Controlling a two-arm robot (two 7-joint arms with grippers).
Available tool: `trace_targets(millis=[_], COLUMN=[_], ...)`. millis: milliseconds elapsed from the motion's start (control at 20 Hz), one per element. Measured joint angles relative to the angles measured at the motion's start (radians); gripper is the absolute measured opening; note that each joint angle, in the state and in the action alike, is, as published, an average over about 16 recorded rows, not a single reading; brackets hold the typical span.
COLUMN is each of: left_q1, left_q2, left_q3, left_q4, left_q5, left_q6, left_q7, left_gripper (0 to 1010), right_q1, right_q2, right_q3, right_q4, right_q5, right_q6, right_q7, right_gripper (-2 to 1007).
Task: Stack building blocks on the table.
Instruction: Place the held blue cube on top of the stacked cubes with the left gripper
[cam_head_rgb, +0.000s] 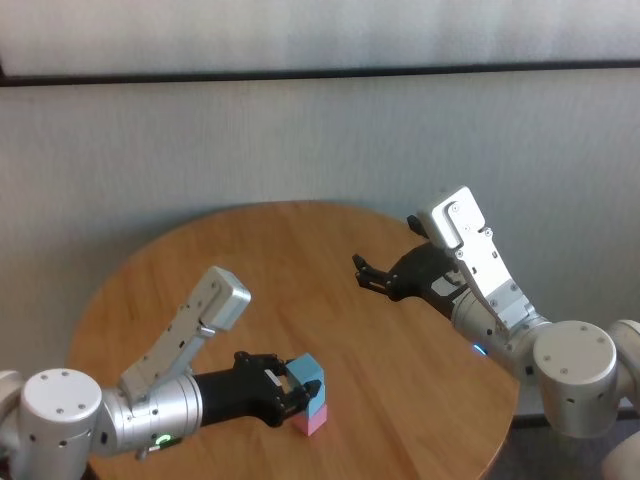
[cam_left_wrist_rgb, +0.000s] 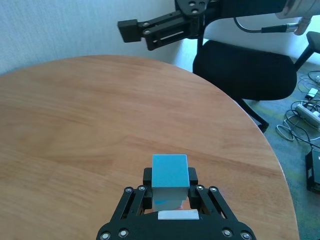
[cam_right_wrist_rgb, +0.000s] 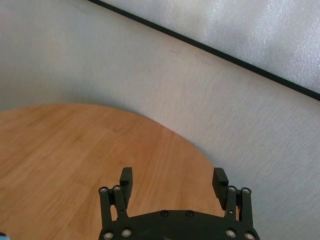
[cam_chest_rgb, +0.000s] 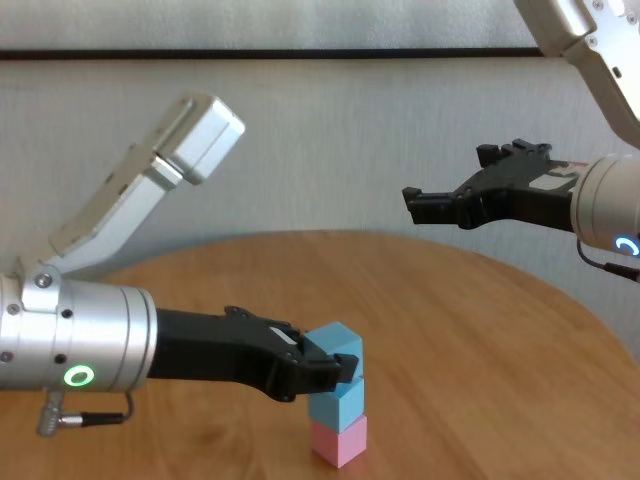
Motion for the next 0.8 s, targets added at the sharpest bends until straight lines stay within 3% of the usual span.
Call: trace_targets(millis=[800], left_q1=[-0.030], left_q2=[0.011], left_q3=[0.049], left_q4=[0.025], left_q5=[-0.010], left_q6=[-0.005], left_q7=[0.018], left_gripper=[397], right_q1=[0.000], right_q2=[0.000], right_q3=[0.000], right_q4=[0.000], right_q5=[0.000], right_q6=[0.000], right_q7=[0.000], right_gripper=[1005])
